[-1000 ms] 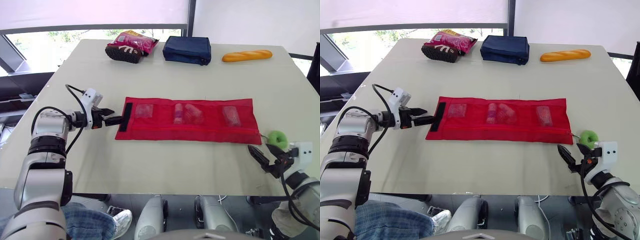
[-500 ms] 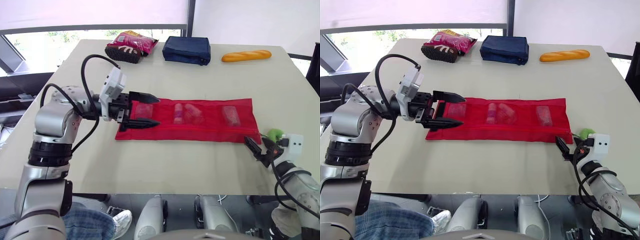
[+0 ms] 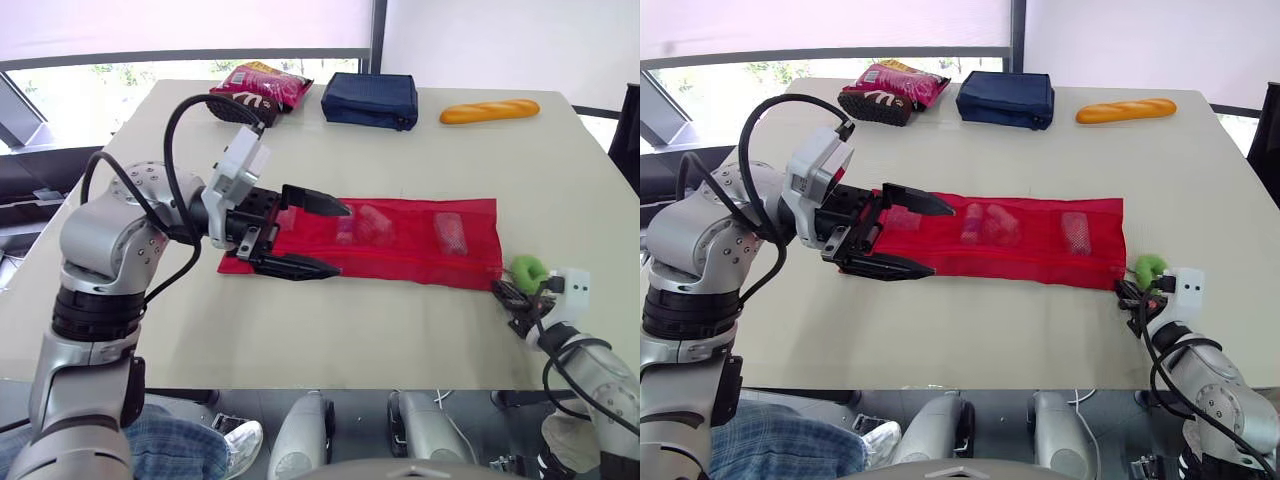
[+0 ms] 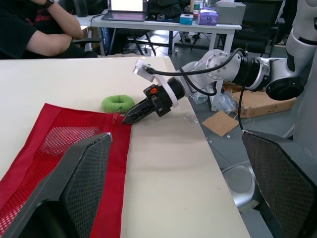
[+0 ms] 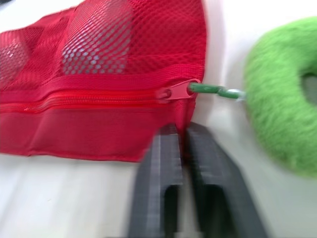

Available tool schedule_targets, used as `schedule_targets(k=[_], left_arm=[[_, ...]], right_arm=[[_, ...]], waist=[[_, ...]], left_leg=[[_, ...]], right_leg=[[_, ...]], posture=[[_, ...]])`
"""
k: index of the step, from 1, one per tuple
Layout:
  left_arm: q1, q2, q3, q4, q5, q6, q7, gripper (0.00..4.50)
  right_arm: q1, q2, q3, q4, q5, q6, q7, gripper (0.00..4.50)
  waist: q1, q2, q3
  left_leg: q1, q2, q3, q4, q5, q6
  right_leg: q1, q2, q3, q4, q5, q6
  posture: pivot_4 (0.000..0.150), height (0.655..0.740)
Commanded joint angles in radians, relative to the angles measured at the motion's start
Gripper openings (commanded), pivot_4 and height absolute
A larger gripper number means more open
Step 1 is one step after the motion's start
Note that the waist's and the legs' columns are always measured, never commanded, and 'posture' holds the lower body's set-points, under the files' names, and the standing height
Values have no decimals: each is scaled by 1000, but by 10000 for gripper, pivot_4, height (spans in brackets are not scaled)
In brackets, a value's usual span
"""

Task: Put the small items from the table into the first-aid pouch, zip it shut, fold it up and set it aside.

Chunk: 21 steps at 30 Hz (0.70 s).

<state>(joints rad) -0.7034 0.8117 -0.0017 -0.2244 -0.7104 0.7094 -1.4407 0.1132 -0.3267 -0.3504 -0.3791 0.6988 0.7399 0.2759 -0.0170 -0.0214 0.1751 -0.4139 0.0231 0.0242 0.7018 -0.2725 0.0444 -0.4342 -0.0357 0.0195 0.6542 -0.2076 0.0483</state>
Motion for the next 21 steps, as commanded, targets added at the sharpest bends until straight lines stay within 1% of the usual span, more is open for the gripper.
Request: schedule_targets(k=[1, 4, 7, 13, 16, 18, 21], left_arm=[[-7, 12, 15, -14, -14, -18, -7, 45000], [2, 14, 15, -11, -9, -28, -9, 45000], [4, 18, 18, -11, -10, -31, -7, 45000], [4, 24, 19, -5, -9, -38, -4, 45000], [6, 24, 19, -6, -8, -43, -3, 45000], [5, 24, 18, -2, -7, -46, -4, 45000], [-2, 17, 19, 2, -7, -55, 3, 45000]], right_arm=[[-3, 6, -39, -30, 45, 0, -9, 177], [22, -30, -91, -38, 60, -2, 2, 177], [67, -91, -176, -51, 98, 6, 28, 177], [186, -276, -413, -72, 226, 38, 159, 177], [208, -365, -505, -104, 313, 71, 210, 177], [207, -394, -524, -118, 351, 89, 215, 177], [133, -472, -449, -233, 481, 142, 182, 177]], waist=[[0, 0, 0], [3, 2, 1], [11, 3, 2], [16, 3, 2], [12, 4, 2], [5, 4, 2], [-3, 5, 2]], left_leg=[[0, 0, 0, 0, 0, 0], [0, 0, 0, 0, 0, 0], [-1, -1, 0, 0, 0, 0], [-2, -4, 0, 0, 0, 0], [-1, -3, 0, 0, 0, 0], [0, -2, 1, 0, 0, 0], [0, -1, 1, 0, 0, 0]], right_leg=[[0, 0, 0, 0, 0, 0], [0, 0, 2, 0, 0, 0], [0, 0, 3, -1, 0, 0], [1, 0, 7, -3, 0, 0], [2, 1, 7, -4, 0, 1], [2, 1, 7, -4, 0, 1], [2, 3, 8, -3, 0, 1]], posture=[[1500, 7164], [1500, 7164], [1500, 7164], [1500, 7164], [1500, 7164], [1500, 7164], [1500, 7164]])
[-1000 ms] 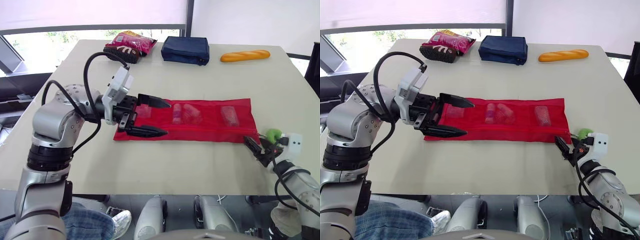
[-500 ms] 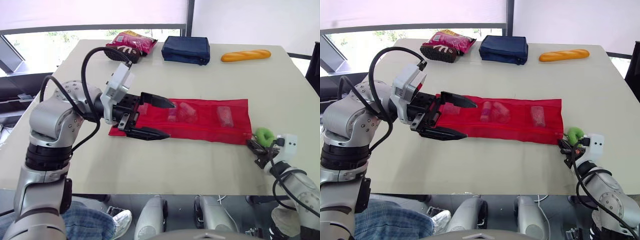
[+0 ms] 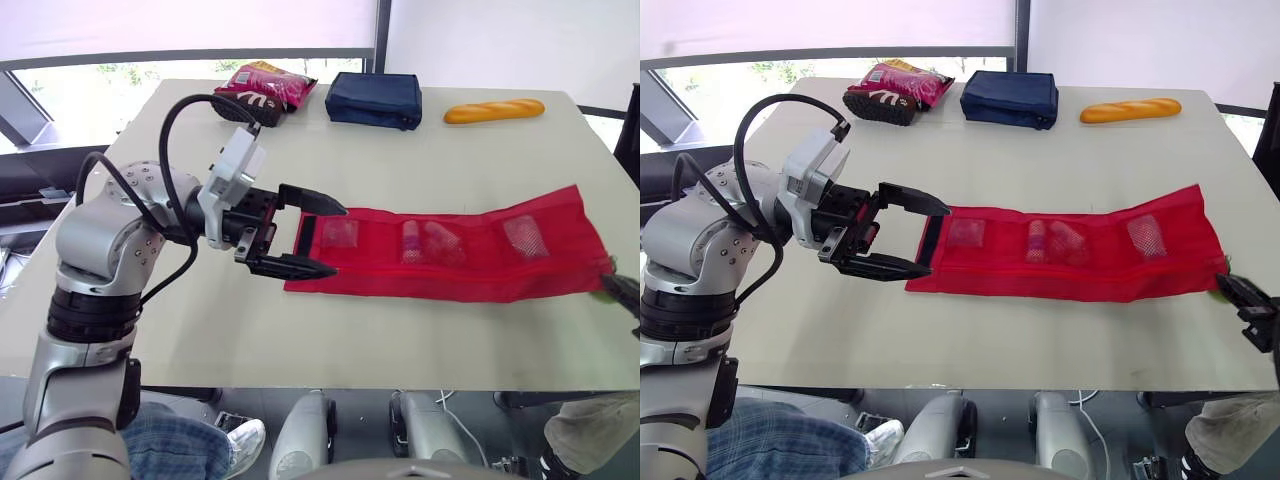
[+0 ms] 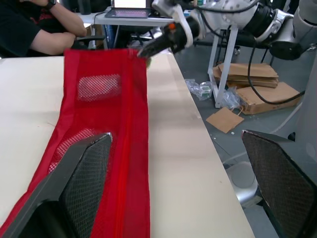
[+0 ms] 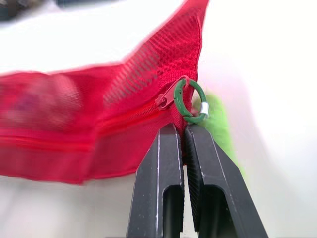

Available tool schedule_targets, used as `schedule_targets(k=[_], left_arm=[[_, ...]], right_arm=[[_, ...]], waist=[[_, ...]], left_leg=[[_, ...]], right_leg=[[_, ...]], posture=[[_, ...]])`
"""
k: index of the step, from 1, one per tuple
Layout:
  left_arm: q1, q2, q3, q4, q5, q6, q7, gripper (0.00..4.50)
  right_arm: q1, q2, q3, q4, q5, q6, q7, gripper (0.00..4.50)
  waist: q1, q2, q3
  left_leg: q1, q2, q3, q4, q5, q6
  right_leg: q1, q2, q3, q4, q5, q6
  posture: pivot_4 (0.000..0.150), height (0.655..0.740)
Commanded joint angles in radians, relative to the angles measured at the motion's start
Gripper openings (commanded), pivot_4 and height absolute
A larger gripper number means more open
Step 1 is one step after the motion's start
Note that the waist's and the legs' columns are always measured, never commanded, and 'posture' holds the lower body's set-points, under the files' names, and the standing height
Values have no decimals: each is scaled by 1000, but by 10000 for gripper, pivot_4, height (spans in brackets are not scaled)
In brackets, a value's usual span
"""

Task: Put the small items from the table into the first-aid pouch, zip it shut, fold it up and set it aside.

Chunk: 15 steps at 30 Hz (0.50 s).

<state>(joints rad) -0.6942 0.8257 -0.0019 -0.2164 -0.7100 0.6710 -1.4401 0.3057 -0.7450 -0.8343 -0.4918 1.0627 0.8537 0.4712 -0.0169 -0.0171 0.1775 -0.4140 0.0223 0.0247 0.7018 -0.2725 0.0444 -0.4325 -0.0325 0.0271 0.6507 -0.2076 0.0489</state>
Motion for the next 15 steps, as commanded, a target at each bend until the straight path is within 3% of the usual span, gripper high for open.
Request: schedule_targets(k=[1, 7, 11, 15], left_arm=[[-19, -1, 17, -7, -8, -16, 9, 45000], [-64, -13, 5, 5, -4, -8, 32, 45000], [-66, -7, 8, -2, -6, -7, 41, 45000], [-54, -7, 15, -15, -14, 0, 57, 45000]], right_arm=[[-101, -66, 87, -151, 148, 40, -39, 177], [-318, -50, 401, -201, 183, 82, -177, 177], [-479, 46, 738, -175, 21, 111, -204, 177], [-517, 77, 918, -144, -178, 65, -199, 177]], waist=[[-6, 0, 0], [6, -1, 1], [2, -3, 1], [8, -3, 1]], left_leg=[[0, 0, 0, 0, 0, 0], [-1, 0, -2, 0, 0, 0], [-2, -1, -1, 0, 0, 0], [-4, -1, -2, 0, 0, 0]], right_leg=[[0, 0, 1, 0, 0, 0], [-1, 0, 0, 0, 0, 0], [0, -1, 1, -3, 0, 0], [0, -1, -1, -3, 1, -1]], posture=[[1500, 7164], [1500, 7164], [1500, 7164], [1500, 7164]])
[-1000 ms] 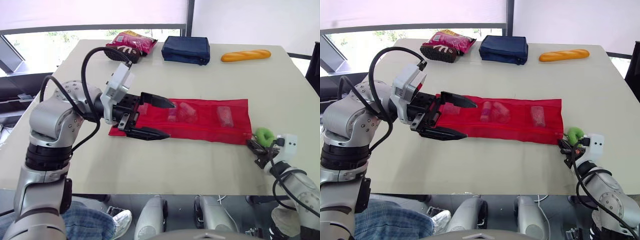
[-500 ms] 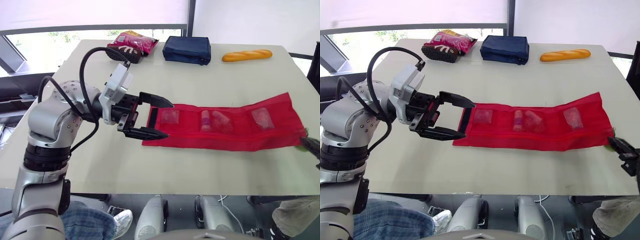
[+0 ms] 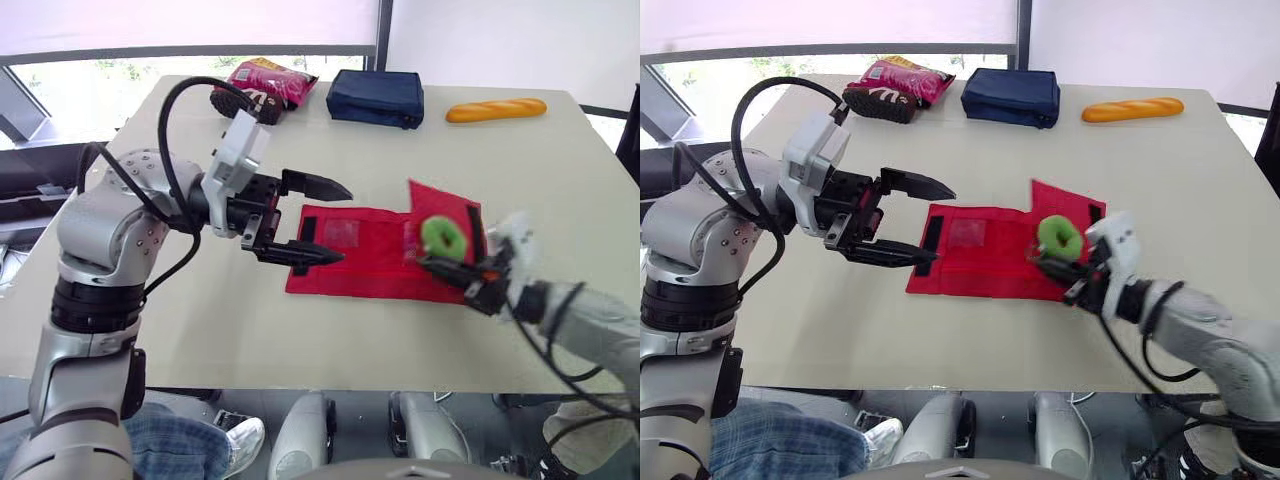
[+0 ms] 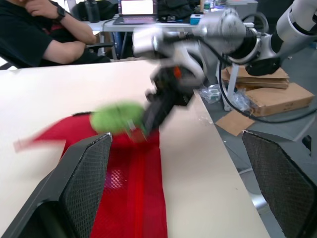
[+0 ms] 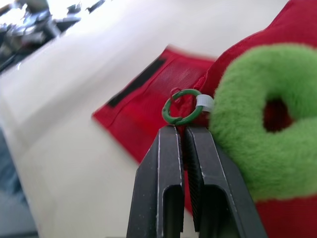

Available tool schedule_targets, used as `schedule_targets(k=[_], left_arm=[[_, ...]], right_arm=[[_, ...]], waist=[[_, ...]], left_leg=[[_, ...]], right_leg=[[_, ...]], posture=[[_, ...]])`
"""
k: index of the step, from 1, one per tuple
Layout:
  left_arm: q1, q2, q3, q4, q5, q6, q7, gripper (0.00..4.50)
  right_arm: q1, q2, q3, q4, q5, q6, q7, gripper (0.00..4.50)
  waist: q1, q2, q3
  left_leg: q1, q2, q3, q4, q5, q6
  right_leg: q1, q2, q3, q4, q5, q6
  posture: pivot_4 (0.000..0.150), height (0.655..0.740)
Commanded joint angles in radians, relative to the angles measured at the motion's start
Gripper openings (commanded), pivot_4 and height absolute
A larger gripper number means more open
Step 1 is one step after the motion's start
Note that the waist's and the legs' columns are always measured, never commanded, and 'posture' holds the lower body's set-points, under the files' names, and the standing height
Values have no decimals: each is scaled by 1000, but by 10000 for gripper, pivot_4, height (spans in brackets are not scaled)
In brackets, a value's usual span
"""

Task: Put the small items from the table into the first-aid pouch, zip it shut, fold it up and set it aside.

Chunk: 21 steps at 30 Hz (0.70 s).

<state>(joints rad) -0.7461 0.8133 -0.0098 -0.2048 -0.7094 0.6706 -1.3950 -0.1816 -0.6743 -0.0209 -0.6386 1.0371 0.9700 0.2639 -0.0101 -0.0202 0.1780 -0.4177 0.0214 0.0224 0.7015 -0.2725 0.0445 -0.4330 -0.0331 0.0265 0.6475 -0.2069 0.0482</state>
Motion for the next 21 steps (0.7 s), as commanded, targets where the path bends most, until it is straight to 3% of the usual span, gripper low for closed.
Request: schedule_targets(k=[1, 2, 3, 5, 10, 17, 21], left_arm=[[3, 6, 25, -29, -15, 1, 18, 45000], [6, 5, 27, -30, -16, 3, 25, 45000], [12, 5, 30, -32, -18, 6, 32, 45000], [24, 7, 36, -40, -25, 11, 42, 45000], [63, 6, 62, -65, -52, 37, 86, 45000], [183, 7, 116, -108, -80, 75, 183, 45000], [285, -7, 119, -100, -23, 72, 291, 45000]], right_arm=[[-30, -8, 167, 4, -229, -81, 28, 6823], [-27, -27, 214, 2, -286, -103, 56, 8714], [-21, -35, 238, 5, -323, -123, 77, 15420], [-10, -43, 244, 14, -363, -159, 116, 20780], [34, -110, 130, -18, -325, -198, 269, 43365], [158, -188, -97, -78, -279, -320, 466, 43365], [226, -178, -227, -58, -287, -404, 525, 43365]], waist=[[0, 0, 0], [0, 0, 0], [1, 0, 0], [1, 0, 0], [1, 0, 0], [0, 0, 0], [0, 0, 0]], left_leg=[[-1, 0, 0, 0, 0, 0], [-1, 0, 0, 0, 0, 0], [-1, 0, 0, 0, 0, 0], [-1, -1, 0, 0, 0, 0], [0, 0, 0, 0, 0, 0], [1, 1, 0, 0, 0, 0], [1, 1, 0, 0, 0, 0]], right_leg=[[0, 0, 0, 0, 0, 0], [0, 0, 0, -1, 0, 0], [0, -1, 0, -1, 0, 0], [0, -1, 0, -1, 0, 0], [0, 0, -1, -1, 0, 1], [1, 0, -1, 0, 0, 2], [1, 0, -1, 0, 1, 4]], posture=[[1500, 7164], [1500, 7164], [1500, 7164], [1500, 7164], [1500, 7164], [1500, 7164], [1500, 7164]])
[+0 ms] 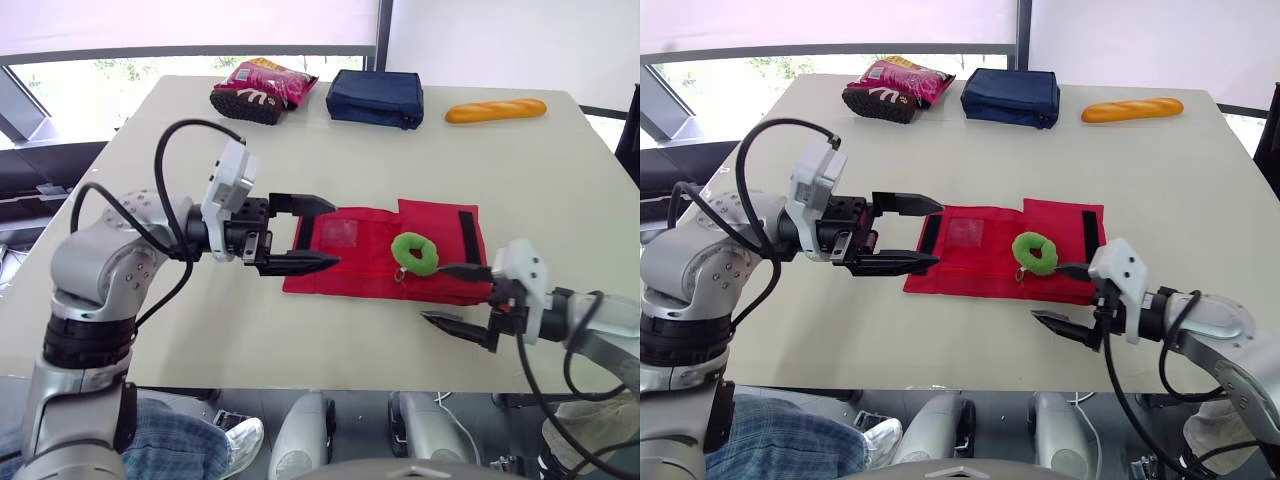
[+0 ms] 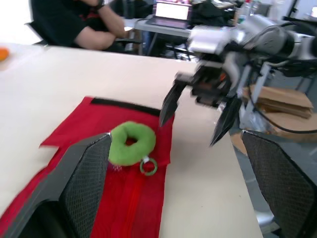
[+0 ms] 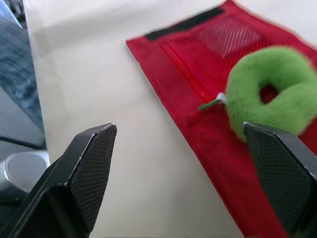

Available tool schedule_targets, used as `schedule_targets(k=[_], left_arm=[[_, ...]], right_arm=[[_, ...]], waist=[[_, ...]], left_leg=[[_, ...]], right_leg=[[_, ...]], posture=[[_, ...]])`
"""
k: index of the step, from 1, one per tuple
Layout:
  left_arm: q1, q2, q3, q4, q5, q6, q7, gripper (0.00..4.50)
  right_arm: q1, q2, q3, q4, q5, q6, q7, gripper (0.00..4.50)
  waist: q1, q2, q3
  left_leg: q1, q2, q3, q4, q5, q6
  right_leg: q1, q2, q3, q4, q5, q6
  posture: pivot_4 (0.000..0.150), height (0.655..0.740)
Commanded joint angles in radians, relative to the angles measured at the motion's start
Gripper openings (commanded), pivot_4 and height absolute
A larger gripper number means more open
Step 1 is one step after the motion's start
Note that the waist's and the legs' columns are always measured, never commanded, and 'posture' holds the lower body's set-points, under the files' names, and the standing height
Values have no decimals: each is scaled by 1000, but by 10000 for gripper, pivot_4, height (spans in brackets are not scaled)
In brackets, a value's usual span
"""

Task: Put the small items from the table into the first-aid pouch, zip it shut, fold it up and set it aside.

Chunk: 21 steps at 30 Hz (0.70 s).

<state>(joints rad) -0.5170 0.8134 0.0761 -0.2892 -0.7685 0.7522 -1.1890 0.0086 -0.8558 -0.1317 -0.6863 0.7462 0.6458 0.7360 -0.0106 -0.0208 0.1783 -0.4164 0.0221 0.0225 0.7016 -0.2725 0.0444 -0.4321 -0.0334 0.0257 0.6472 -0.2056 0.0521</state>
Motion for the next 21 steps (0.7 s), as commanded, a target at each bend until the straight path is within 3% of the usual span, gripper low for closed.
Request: schedule_targets(k=[1, 5, 11, 21], left_arm=[[80, -18, 38, -6, 45, -3, 123, 45000], [178, -67, 62, 1, 63, 22, 258, 45000], [262, -176, 79, 44, 108, 75, 495, 45000], [274, -239, 34, 136, 154, 197, 630, 45000]], right_arm=[[53, -4, -148, -4, 4, -96, 77, 43365], [65, -35, -235, 19, -3, -132, 136, 43365], [-41, -58, -260, 30, 12, -129, 135, 43365], [-198, -61, -202, 12, 52, -83, 109, 43365]], waist=[[1, 1, 0], [1, 0, 0], [1, 1, -1], [5, 0, -1]], left_leg=[[1, 0, 0, 0, 0, 0], [2, 0, 0, 0, 0, 0], [2, 0, 0, 0, 0, 0], [2, -1, 0, 0, 0, 0]], right_leg=[[1, 0, 0, 0, 0, -1], [2, -1, 0, 0, -1, -2], [2, -1, 0, 1, -1, -3], [2, -2, 0, 1, 1, -6]], posture=[[1500, 7164], [1500, 7164], [1500, 7164], [1500, 7164]])
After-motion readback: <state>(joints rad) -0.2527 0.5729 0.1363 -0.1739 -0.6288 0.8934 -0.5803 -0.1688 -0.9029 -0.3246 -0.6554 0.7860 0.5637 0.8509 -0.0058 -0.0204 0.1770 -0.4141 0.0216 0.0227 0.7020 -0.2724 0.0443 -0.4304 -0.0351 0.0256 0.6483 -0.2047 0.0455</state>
